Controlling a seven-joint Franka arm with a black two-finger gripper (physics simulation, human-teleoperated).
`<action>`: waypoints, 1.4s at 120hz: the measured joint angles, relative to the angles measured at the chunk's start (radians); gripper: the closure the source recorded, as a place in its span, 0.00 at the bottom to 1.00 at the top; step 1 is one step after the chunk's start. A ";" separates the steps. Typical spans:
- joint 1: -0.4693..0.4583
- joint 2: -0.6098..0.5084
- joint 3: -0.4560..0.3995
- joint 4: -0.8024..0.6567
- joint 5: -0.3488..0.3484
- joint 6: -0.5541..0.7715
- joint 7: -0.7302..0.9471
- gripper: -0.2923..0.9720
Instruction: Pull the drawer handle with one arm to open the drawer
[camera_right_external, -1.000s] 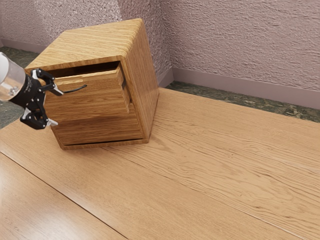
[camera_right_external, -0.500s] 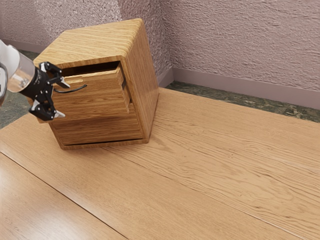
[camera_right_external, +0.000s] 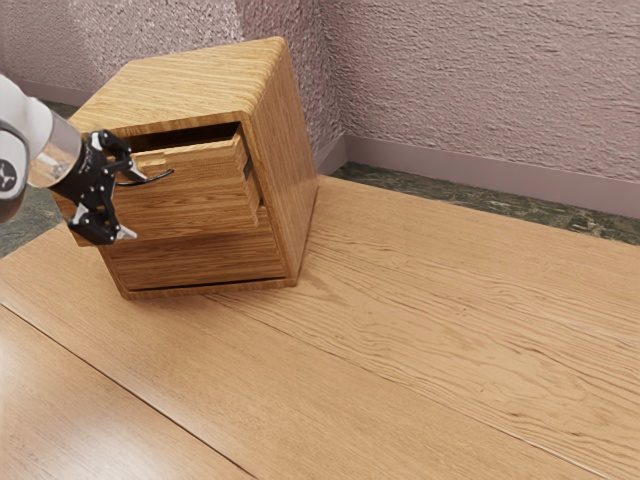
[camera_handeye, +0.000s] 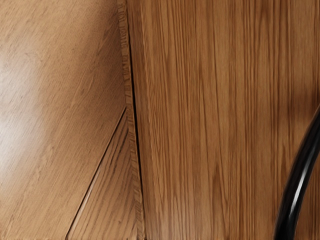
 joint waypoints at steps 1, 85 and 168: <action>0.000 -0.001 0.000 -0.002 0.000 0.000 0.000 0.25; -0.025 -0.261 0.001 -0.250 0.000 -0.017 -0.003 0.25; -0.010 -0.559 -0.024 -0.446 -0.002 -0.078 -0.006 0.25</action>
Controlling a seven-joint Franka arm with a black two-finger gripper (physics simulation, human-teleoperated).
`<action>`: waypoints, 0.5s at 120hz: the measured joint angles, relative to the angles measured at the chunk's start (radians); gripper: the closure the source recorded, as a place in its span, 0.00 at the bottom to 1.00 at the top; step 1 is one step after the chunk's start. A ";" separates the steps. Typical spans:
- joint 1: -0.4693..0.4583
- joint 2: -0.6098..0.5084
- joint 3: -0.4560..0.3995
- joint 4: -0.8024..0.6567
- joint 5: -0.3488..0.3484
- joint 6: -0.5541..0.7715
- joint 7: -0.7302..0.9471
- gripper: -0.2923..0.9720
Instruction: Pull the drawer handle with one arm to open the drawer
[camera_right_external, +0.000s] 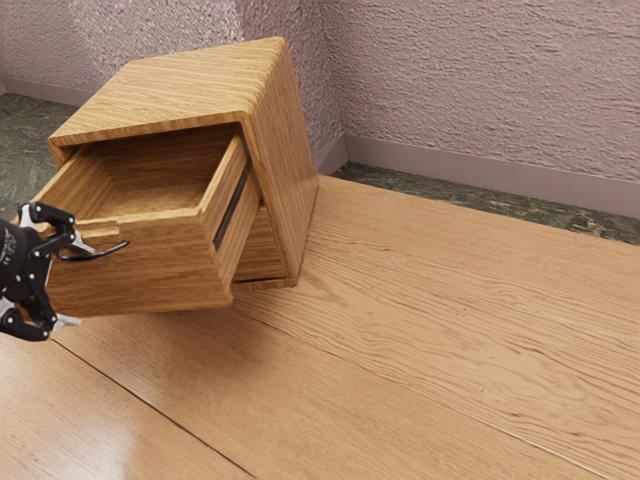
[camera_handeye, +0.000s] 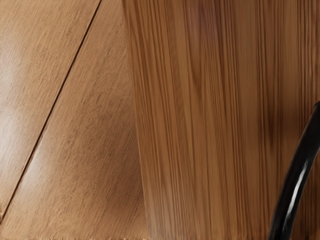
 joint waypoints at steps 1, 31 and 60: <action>0.000 -0.002 -0.001 -0.001 0.000 -0.001 0.000 0.25; 0.013 -0.116 -0.032 -0.034 -0.003 -0.052 -0.003 0.25; 0.041 -0.248 -0.110 0.042 -0.016 -0.221 -0.007 0.25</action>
